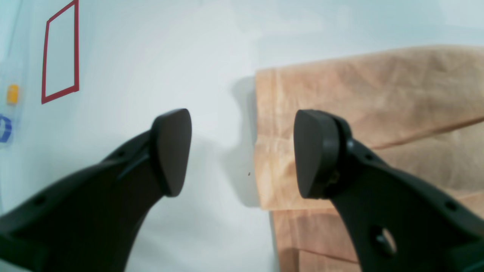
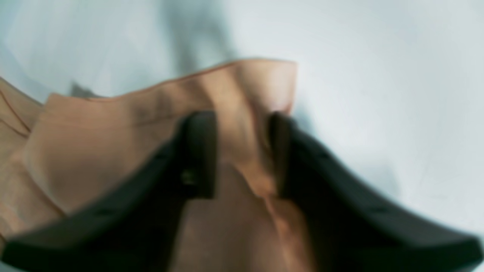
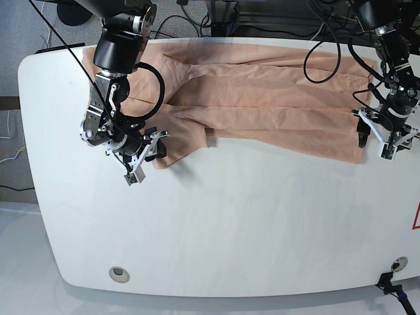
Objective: Fold the T-shirt properly
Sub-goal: 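Release the hem and move the right gripper to the folded sleeve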
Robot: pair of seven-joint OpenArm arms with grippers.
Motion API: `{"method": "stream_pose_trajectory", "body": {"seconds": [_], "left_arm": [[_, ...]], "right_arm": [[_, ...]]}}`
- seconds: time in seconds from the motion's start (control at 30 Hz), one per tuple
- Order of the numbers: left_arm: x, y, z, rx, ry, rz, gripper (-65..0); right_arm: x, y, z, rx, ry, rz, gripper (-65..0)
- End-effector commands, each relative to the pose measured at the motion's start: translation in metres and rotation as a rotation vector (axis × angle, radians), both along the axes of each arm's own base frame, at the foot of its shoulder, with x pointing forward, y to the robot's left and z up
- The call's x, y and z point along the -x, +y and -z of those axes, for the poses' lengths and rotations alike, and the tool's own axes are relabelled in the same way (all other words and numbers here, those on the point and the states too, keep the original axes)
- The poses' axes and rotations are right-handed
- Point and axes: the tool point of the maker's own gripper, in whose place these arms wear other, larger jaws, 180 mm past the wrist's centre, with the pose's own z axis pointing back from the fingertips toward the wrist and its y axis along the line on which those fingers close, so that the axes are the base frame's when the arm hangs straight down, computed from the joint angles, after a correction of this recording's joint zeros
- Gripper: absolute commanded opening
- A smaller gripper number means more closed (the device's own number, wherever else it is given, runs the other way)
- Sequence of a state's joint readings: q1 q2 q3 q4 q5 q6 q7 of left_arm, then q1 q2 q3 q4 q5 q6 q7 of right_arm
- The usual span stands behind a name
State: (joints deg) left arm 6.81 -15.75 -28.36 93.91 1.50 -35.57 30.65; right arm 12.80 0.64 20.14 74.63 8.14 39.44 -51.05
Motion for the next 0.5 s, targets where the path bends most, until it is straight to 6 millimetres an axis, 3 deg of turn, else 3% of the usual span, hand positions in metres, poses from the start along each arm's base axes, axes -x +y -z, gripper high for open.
{"method": "stream_pose_trajectory", "body": {"seconds": [0.0,0.03,0.07,0.17,0.37,0.47], "left_arm": [[-0.008,0.004,-0.015,-0.013,-0.048,0.004,-26.1],[-0.008,0.004,-0.015,-0.013,-0.047,0.005,-26.1],[-0.008,0.004,-0.015,-0.013,-0.047,0.005,-26.1],[-0.008,0.004,-0.015,-0.013,-0.047,0.005,-26.1],[-0.008,0.004,-0.013,-0.008,-0.044,0.003,-26.1],[-0.007,0.006,-0.006,0.004,-0.027,-0.006,-26.1]], "right_arm": [[-0.007,-0.002,-0.009,0.009,-0.024,-0.006,-57.7],[-0.007,-0.002,-0.009,0.009,-0.024,-0.006,-63.9],[-0.008,-0.002,-0.01,0.009,-0.026,-0.006,-65.0],[-0.009,-0.002,-0.012,0.012,-0.033,-0.005,-65.0],[-0.011,0.002,-0.046,0.002,-0.079,-0.026,-65.0],[0.0,0.006,-0.06,-0.02,-0.075,-0.051,-65.0]]}}
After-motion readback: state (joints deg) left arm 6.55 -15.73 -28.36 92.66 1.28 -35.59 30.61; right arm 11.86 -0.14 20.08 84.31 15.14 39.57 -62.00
